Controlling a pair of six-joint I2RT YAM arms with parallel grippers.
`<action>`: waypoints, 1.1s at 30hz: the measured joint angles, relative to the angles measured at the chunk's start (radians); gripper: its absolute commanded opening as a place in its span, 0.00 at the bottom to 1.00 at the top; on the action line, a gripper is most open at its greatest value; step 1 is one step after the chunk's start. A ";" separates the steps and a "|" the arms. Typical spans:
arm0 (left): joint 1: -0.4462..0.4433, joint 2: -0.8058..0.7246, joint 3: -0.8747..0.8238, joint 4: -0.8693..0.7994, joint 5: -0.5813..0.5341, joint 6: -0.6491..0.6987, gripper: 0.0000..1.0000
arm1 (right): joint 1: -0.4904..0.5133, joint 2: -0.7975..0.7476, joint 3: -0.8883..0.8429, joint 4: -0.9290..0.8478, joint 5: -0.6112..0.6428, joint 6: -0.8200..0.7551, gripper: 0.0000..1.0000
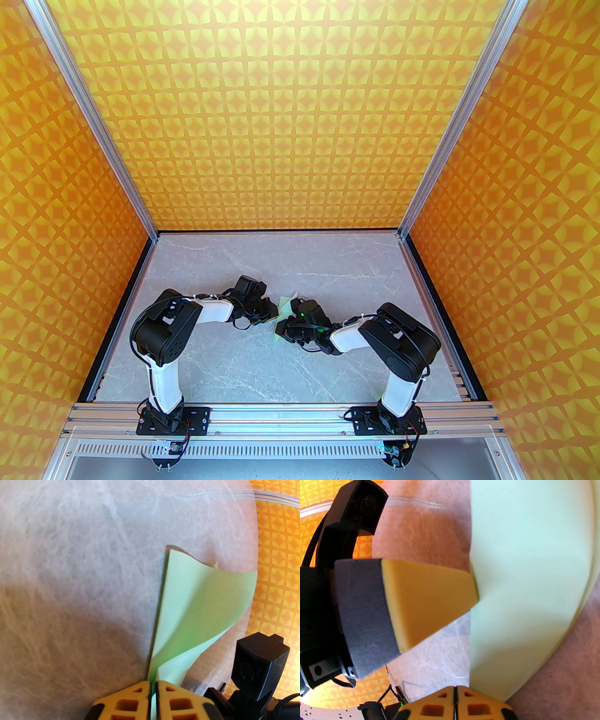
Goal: Fold a paper plane with a square sheet of paper (fold left side to right side)
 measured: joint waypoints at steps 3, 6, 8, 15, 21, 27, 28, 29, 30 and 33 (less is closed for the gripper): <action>0.000 0.002 0.000 0.001 0.000 0.000 0.11 | 0.000 0.002 0.001 0.002 0.000 0.000 0.11; 0.000 0.003 0.000 0.001 0.000 0.000 0.09 | 0.000 0.001 0.001 0.002 0.000 0.000 0.12; 0.000 0.003 0.000 0.001 -0.001 0.000 0.07 | 0.000 -0.011 0.001 -0.004 0.000 -0.001 0.13; 0.000 0.008 0.000 0.008 0.001 0.000 0.07 | 0.000 -0.096 -0.014 -0.016 0.012 -0.001 0.11; 0.000 0.010 0.000 0.011 0.005 0.000 0.07 | 0.000 -0.106 -0.084 0.012 0.012 0.008 0.08; 0.000 0.011 0.000 0.013 0.007 -0.001 0.07 | 0.005 -0.105 -0.121 0.061 0.011 0.035 0.05; 0.000 0.011 0.000 0.013 0.008 -0.001 0.07 | 0.006 -0.103 -0.121 0.074 0.010 0.038 0.05; 0.001 0.011 0.000 0.013 0.008 -0.001 0.07 | 0.008 -0.101 -0.121 0.084 0.010 0.042 0.05; 0.001 0.012 0.000 0.014 0.008 -0.001 0.07 | 0.011 -0.098 -0.121 0.098 0.009 0.045 0.04; 0.001 0.012 0.000 0.014 0.009 -0.003 0.07 | 0.013 -0.078 -0.121 0.128 0.008 0.056 0.03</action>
